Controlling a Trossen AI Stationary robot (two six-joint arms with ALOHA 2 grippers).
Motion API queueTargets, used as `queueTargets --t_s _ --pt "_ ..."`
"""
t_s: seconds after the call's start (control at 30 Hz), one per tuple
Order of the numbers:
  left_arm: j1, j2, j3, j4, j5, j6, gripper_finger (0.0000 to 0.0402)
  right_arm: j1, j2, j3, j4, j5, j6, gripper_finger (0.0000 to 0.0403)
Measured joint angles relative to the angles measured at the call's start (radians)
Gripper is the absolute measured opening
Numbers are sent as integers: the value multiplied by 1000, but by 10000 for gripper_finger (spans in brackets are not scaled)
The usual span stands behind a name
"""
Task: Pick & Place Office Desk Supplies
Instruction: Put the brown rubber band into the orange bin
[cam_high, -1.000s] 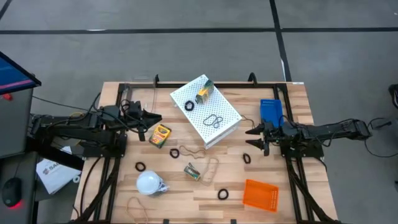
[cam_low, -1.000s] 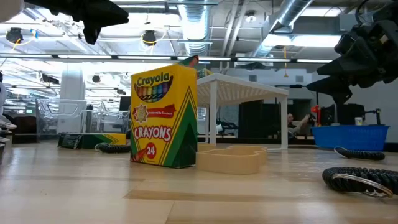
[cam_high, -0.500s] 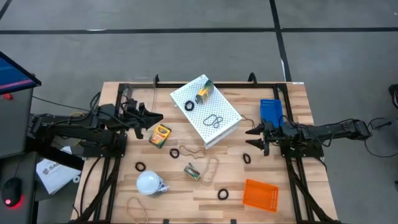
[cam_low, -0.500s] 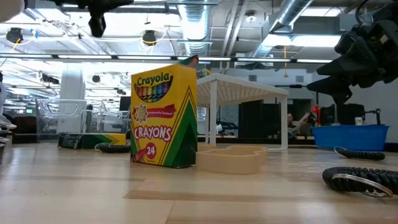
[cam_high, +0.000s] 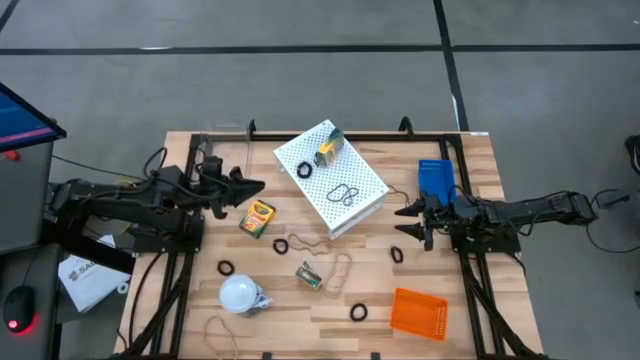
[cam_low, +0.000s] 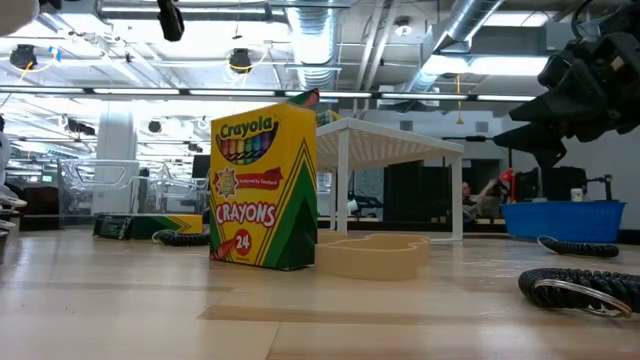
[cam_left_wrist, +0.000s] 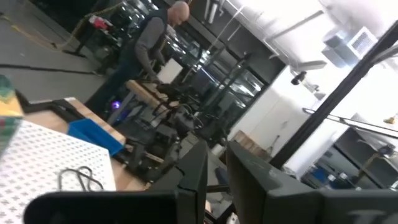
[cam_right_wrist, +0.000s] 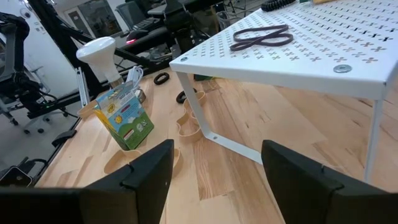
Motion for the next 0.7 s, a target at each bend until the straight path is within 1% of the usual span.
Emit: queueTargets --t_s 0.17,0.3,0.4,0.43,0.53,0.6,0.7 --pt "7 44 0 51 -5 -3 53 0 0 0 0 0 0 240" --pt "18 92 0 46 -68 -14 53 0 0 0 0 0 0 240" --pt "7 124 0 75 -114 -93 53 0 0 0 21 19 -60 240" --pt "1 133 0 83 -119 -120 53 0 0 0 50 25 -30 240" --pt "-15 153 0 104 -110 -201 53 -1 -2 0 165 34 187 240" --pt "-32 169 0 106 -86 -264 53 -10 -2 1 255 38 246 240" --pt "-83 199 0 129 -79 -378 53 -21 -1 5 397 43 331 240"
